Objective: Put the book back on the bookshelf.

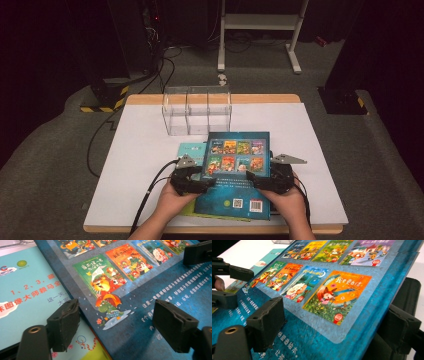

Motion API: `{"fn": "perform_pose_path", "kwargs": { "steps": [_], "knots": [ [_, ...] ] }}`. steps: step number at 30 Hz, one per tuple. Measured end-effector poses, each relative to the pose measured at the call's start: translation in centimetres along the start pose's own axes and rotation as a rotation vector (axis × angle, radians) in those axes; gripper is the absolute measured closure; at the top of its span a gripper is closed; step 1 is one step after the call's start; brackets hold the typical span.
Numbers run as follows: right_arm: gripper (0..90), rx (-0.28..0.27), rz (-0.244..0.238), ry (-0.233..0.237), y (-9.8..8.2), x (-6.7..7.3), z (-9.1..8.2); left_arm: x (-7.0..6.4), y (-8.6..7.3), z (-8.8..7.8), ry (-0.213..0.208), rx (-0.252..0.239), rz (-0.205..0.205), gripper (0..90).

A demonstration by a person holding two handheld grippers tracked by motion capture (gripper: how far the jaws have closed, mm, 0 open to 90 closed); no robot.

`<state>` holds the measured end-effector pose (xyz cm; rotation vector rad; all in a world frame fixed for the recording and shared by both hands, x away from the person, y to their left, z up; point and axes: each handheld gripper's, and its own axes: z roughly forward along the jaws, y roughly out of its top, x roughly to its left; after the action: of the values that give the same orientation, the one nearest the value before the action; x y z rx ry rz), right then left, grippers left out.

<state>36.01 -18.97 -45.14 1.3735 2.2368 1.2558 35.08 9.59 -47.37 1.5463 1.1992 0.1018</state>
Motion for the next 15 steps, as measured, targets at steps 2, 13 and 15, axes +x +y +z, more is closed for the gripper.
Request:
{"fn": "perform_pose_path", "kwargs": {
  "steps": [2,13,15],
  "knots": [
    [13.5,-0.005,-0.002,-0.012,-0.1,0.2,-0.1,-0.1,-0.1,0.0,0.000,-0.005,-0.003,20.0],
    [23.0,0.009,-0.001,-0.056,0.1,0.6,-0.9,0.0,-0.2,-0.1,-0.006,-0.005,0.002,19.8],
    [25.0,0.003,-0.002,-0.065,0.1,0.6,-1.1,0.0,-0.2,0.0,-0.006,-0.005,0.001,19.8]
  ]
}}
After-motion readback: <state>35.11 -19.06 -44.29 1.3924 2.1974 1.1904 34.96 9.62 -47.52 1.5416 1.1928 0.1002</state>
